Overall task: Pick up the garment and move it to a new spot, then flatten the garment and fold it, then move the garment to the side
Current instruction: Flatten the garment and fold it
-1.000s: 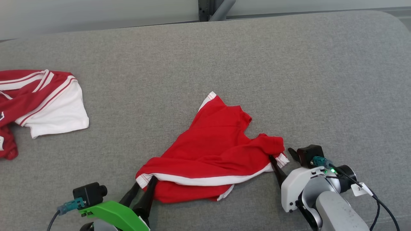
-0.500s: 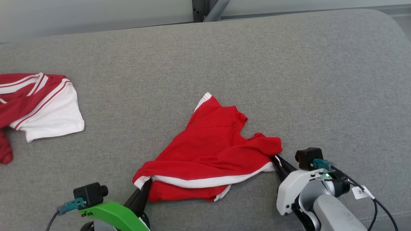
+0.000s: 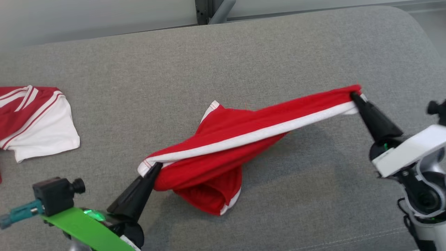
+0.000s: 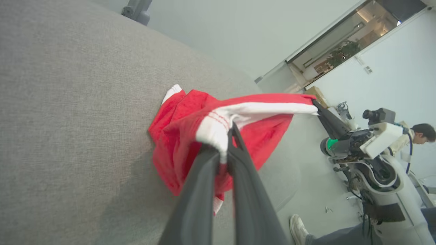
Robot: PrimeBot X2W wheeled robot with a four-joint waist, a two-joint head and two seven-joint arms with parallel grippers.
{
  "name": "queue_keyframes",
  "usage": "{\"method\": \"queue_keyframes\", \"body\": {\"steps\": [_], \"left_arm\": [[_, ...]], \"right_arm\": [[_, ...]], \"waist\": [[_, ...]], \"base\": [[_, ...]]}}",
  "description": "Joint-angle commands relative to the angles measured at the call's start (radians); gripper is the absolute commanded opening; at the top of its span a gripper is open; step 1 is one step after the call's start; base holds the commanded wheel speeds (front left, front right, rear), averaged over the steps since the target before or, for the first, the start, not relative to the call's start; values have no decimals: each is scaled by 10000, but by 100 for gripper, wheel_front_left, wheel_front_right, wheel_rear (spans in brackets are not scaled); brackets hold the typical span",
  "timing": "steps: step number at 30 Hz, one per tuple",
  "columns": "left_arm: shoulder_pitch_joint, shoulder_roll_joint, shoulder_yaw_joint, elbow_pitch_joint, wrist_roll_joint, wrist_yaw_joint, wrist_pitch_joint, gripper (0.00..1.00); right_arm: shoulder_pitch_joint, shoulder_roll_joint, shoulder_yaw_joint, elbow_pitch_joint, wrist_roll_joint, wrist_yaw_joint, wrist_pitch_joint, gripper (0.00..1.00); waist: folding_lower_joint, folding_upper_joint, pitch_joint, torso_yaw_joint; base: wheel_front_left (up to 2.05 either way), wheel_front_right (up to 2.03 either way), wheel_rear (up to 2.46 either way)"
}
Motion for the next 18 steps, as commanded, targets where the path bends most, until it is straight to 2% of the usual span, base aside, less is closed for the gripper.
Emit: {"method": "queue_keyframes", "body": {"steps": [1, 5, 9, 14, 17, 18], "left_arm": [[-224, 205, 234, -792, -266, 173, 218, 0], [-1126, 614, 646, -1779, -586, 451, 766, 0], [-2366, 1008, 973, -1750, -615, 704, 1254, 0], [-5714, 1602, 1123, -264, -443, 920, 2011, 0], [-8087, 1475, 799, 1424, -45, 844, 2042, 0], [-8837, 1495, 699, 2016, 283, 691, 1857, 0]], "right_arm": [[-93, -29, -719, -794, 495, -5, 208, 0], [-942, 286, -1804, -1746, 733, -6, 719, 0], [-2185, 789, -2156, -1663, 366, -11, 1107, 0], [-5332, 1849, -2438, 166, -1191, -13, 1122, 0], [-7330, 2088, -2797, 1762, -2580, -16, 227, 0], [-7890, 2137, -2844, 2354, -2848, -19, -171, 0]], "waist": [[0, 40, 244, -87], [0, 40, 758, -153], [0, 40, 1325, -228], [0, 40, 2377, -207], [0, 40, 3019, -65], [0, 40, 3144, -45]], "base": [[0, 0, 0], [0, 0, 0], [0, 0, 0], [0, 0, 0], [0, 0, 0], [0, 0, 0]]}}
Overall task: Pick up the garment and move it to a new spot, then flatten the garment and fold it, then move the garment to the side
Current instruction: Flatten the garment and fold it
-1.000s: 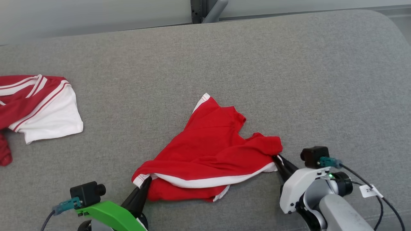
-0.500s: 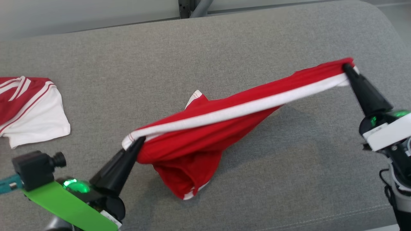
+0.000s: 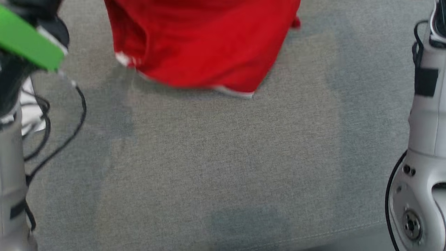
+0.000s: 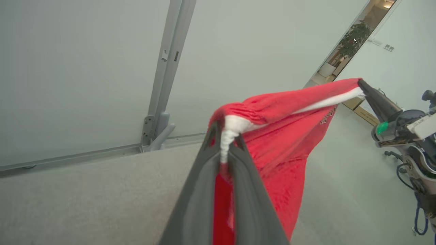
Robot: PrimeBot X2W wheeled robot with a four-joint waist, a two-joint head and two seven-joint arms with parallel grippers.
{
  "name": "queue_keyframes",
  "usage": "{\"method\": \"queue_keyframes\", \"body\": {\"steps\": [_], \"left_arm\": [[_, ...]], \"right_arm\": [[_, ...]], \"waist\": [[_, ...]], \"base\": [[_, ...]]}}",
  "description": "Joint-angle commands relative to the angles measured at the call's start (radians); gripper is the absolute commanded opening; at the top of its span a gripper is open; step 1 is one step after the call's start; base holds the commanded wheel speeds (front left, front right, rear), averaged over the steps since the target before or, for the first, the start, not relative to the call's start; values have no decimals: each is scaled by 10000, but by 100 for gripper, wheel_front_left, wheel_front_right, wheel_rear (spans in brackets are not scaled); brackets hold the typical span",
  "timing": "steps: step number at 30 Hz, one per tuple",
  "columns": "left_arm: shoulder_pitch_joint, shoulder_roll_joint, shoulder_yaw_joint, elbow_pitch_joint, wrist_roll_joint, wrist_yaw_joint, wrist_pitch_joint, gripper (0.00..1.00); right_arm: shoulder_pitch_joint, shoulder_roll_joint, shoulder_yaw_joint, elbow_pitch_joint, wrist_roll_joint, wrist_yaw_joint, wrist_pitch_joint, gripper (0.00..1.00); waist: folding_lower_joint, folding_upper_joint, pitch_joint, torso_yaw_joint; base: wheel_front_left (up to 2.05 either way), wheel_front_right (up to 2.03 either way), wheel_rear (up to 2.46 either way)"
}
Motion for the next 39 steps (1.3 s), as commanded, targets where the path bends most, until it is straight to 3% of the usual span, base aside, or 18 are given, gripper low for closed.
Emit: {"method": "queue_keyframes", "body": {"steps": [1, 7, 11, 13, 18, 24, 29, 34, 39], "left_arm": [[-910, 41, 49, 819, 497, -127, -401, 0], [-4273, -645, -168, 4423, 1727, -702, -3548, 0], [-5352, -654, -808, 6017, 2397, -824, -5702, 0], [-5207, -524, -1770, 6766, 2309, -842, -6983, 0], [-3858, 53, -3475, 6958, 1384, -848, -8200, 0], [-1239, 777, -5031, 5607, 412, -852, -8633, 0], [1291, 1029, -4737, 4270, 760, -853, -8654, 0], [3717, 892, -4359, 3607, 1324, -673, -8658, 0], [6684, 508, -3976, 2931, 1729, -41, -8660, 0]], "right_arm": [[-680, -49, -120, 794, 117, -39, -650, 0], [-3629, -100, 360, 4461, 403, -42, -4214, 0], [-4906, -103, 1131, 6123, 1127, -39, -5180, 0], [-4918, -70, 1543, 6644, 1239, -36, -5271, 0], [-3144, -34, 2228, 5888, 1427, -28, -5262, 0], [644, -39, 2516, 4111, 1153, -24, -5265, 0], [3637, -252, 2644, 2645, 1329, -24, -5261, 0], [5696, -586, 2743, 1753, 1591, -27, -5063, 0], [8131, -868, 2468, 711, 1916, -33, -4591, 0]], "waist": [[-1, 40, 1010, 139], [-1, 40, 1425, 136], [-1, 40, 1719, 6], [-1, 40, 1994, -22], [-1, 40, 2103, -6], [-1, 40, 1391, 239], [-1, 40, 380, 349], [-1, 40, -612, 230], [-1, 40, -1644, 131]], "base": [[0, 0, 0], [0, 0, 0], [0, 0, 0], [0, 0, 0], [0, 0, 0], [0, 0, 0], [0, 0, 0], [0, 0, 0], [0, 0, 0]]}}
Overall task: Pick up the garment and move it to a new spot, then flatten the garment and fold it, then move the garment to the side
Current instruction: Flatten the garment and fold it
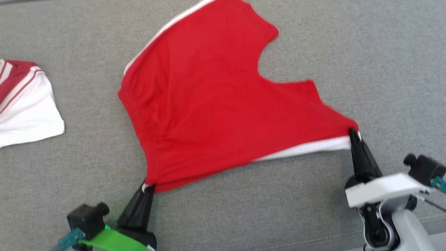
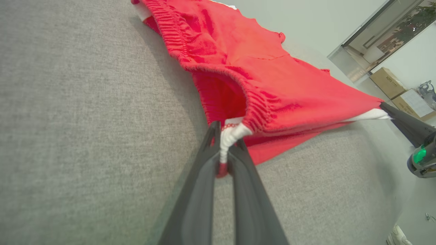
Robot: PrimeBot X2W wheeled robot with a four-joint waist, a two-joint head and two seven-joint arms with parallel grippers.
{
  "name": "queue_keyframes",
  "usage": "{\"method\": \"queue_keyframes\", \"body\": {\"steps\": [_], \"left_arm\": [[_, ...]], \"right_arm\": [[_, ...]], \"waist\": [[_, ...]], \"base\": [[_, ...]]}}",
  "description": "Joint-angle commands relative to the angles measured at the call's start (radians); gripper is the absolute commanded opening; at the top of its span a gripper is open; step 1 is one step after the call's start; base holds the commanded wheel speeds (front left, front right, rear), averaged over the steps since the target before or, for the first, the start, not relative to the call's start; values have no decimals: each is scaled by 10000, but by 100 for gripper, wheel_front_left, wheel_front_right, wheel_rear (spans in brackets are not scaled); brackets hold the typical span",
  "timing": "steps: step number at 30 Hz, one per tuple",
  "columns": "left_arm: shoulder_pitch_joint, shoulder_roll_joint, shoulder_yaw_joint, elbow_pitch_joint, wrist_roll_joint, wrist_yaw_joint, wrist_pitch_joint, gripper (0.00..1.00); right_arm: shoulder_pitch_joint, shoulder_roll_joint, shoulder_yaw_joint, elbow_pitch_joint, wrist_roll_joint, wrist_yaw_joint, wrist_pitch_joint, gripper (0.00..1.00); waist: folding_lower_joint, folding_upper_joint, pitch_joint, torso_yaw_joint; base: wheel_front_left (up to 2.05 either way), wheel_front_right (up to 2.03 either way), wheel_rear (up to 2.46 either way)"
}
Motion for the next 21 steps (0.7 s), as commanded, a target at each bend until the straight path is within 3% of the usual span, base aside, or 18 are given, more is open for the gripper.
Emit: {"method": "queue_keyframes", "body": {"steps": [1, 6, 10, 15, 21], "left_arm": [[413, -12, 195, -33, 106, 190, -51, 0], [2228, -532, 564, -718, -17, 317, -53, 0], [2545, -740, 341, -1125, -225, 105, 71, 0], [1772, -873, 179, -1756, -472, 86, 722, 0], [456, -1223, 252, -2625, -1110, 465, 1969, 0]], "right_arm": [[424, -96, -171, -159, 138, -38, 48, 0], [2538, -193, -706, -1687, 303, -39, 796, 0], [2941, -27, -920, -2575, 125, -33, 1431, 0], [1706, 316, -918, -2867, -270, -29, 2109, 0], [-840, 608, -876, -1813, -849, -22, 2802, 0]], "waist": [[1, 40, -1167, -51], [1, 40, -1390, 48], [1, 40, -1246, 178], [1, 40, -745, 577], [1, 40, -171, 1279]], "base": [[0, 0, 0], [0, 0, 0], [0, 0, 0], [0, 0, 0], [0, 0, 0]]}}
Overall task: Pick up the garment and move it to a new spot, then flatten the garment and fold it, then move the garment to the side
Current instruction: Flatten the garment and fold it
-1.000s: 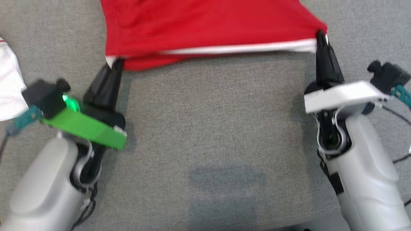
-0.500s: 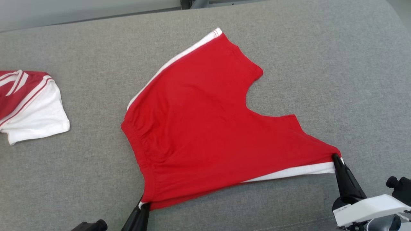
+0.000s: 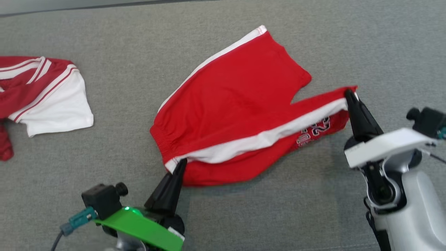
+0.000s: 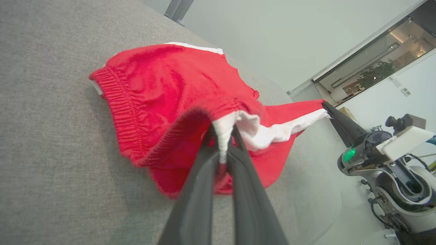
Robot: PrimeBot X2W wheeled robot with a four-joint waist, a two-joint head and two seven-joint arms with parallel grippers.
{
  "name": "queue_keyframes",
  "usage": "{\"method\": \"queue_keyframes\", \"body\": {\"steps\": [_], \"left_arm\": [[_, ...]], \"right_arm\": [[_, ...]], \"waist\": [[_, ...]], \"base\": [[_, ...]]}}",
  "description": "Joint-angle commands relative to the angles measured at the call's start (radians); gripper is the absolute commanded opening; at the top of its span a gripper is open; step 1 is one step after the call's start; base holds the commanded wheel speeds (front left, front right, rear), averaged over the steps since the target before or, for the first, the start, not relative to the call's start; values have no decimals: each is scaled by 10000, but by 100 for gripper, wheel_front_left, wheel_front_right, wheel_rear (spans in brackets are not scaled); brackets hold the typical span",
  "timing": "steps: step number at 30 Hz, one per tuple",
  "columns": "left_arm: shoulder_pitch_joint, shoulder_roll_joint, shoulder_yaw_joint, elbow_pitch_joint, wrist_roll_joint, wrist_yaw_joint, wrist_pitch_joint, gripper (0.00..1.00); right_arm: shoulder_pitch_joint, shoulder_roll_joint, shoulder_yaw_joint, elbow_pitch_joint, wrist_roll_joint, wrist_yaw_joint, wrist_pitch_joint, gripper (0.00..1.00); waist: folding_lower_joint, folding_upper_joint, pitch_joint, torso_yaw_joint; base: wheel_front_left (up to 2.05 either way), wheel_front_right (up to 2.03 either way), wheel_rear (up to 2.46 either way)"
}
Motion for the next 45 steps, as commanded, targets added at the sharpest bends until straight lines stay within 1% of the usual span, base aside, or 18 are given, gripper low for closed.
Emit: {"method": "queue_keyframes", "body": {"steps": [1, 6, 8, 10, 16, 17, 27, 28, 29, 30, 31, 32, 33, 36, 40, 43, 44, 45], "left_arm": [[-357, -97, 120, -88, -245, 103, 120, 0], [-1455, -646, 577, 49, -1033, 515, 660, 0], [-1977, -773, 728, 394, -1233, 644, 843, 0], [-2430, -1063, 793, 870, -1490, 701, 995, 0], [-3859, -1656, 831, 2610, -1677, 571, 952, 0], [-3859, -1656, 831, 2610, -1677, 571, 952, 0], [-5001, -2117, 306, 4601, -1871, 170, 781, 0], [-5081, -2136, 225, 4747, -1826, 140, 743, 3], [-5160, -2151, 166, 4875, -1807, 108, 673, 20], [-5248, -2166, 100, 4971, -1805, 16, 606, 44], [-5316, -2178, 58, 5098, -1824, -27, 535, 87], [-5387, -2187, 0, 5223, -1753, -56, 452, 100], [-5458, -2192, -69, 5335, -1677, -80, 374, 100], [-5609, -2103, -231, 5634, -1288, -151, 120, 100], [-5368, -1652, -467, 5696, -600, -151, -341, 100], [-4949, -1229, -610, 5416, 61, 51, -918, 100], [-4779, -1107, -629, 5253, 232, 173, -1132, 100], [-4433, -909, -682, 4884, 596, 414, -1405, 100]], "right_arm": [[-539, 30, 35, 208, -106, -4, 96, 0], [-2624, 97, 101, 1691, -433, -4, 531, 0], [-3351, 111, -27, 2441, -631, -4, 606, 0], [-4014, 123, -205, 3242, -984, -4, 588, 0], [-5662, 117, -619, 5294, -2128, -4, 172, 0], [-5662, 117, -619, 5294, -2128, -4, 172, 0], [-7089, -37, -955, 7631, -3192, -4, -874, 0], [-7169, -65, -976, 7842, -3318, -4, -977, 0], [-7246, -66, -998, 8026, -3395, -4, -1091, 0], [-7305, -71, -1013, 8192, -3461, -4, -1204, 0], [-7341, -96, -1027, 8361, -3554, -4, -1348, 19], [-7342, -114, -1010, 8518, -3635, -4, -1479, 82], [-7333, -110, -950, 8687, -3718, -4, -1552, 100], [-7381, -137, -682, 8921, -4004, -4, -1952, 100], [-6983, -90, 99, 8673, -3908, -4, -2372, 100], [-6619, -403, 858, 8297, -4142, -7, -2463, 100], [-6513, -543, 1099, 8151, -4250, -7, -2456, 100], [-6330, -769, 1387, 7903, -4371, -7, -2295, 100]], "waist": [[1, 40, 554, 600], [1, 40, 860, 1064], [1, 40, 1000, 1245], [1, 40, 1128, 1416], [1, 40, 1365, 1831], [1, 40, 1365, 1831], [1, 40, 1449, 2249], [1, 40, 1437, 2279], [1, 40, 1432, 2310], [1, 40, 1431, 2336], [1, 40, 1425, 2355], [1, 40, 1403, 2357], [1, 40, 1367, 2346], [1, 40, 1244, 2274], [1, 40, 855, 2039], [1, 40, 563, 1797], [1, 40, 478, 1733], [1, 40, 393, 1656]], "base": [[0, 0, 0], [0, 0, 0], [0, 0, 0], [0, 0, 0], [0, 0, 0], [0, 0, 0], [0, 0, 0], [0, 0, 0], [0, 0, 0], [0, 0, 0], [0, 0, 0], [0, 0, 0], [0, 0, 0], [0, 0, 0], [0, 0, 0], [0, 0, 0], [0, 0, 0], [0, 0, 0]]}}
